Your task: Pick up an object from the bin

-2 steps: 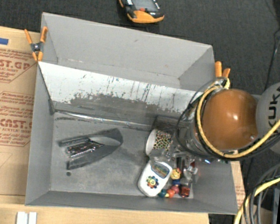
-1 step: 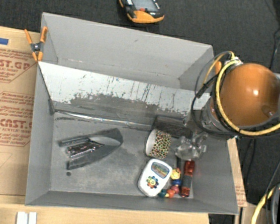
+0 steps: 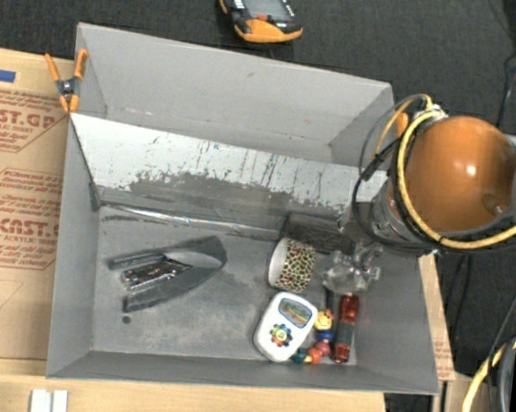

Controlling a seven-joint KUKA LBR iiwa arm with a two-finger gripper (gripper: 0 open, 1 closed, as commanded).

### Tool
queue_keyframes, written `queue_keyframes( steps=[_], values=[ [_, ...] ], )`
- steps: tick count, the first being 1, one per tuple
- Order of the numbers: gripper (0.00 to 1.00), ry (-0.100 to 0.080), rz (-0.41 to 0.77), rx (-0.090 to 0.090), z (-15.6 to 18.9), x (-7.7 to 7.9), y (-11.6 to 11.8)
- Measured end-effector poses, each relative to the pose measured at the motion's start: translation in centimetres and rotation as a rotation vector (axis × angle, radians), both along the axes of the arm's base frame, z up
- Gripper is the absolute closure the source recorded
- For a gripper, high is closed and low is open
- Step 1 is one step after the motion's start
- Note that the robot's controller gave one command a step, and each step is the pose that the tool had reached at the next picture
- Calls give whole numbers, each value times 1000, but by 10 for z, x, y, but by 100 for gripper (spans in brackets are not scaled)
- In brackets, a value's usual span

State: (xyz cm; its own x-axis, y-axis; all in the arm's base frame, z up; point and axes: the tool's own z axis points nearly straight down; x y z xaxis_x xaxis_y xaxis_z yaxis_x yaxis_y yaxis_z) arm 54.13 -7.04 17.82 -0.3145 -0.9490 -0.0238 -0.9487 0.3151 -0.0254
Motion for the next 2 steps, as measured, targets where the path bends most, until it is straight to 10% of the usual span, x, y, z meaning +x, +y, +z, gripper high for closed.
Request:
queue_keyframes(
  steps=[1, 2],
  values=[
    [100, -3, 217, -3, -36, 12, 52],
    [0, -6, 288, -6, -43, 21, 63]
  ],
)
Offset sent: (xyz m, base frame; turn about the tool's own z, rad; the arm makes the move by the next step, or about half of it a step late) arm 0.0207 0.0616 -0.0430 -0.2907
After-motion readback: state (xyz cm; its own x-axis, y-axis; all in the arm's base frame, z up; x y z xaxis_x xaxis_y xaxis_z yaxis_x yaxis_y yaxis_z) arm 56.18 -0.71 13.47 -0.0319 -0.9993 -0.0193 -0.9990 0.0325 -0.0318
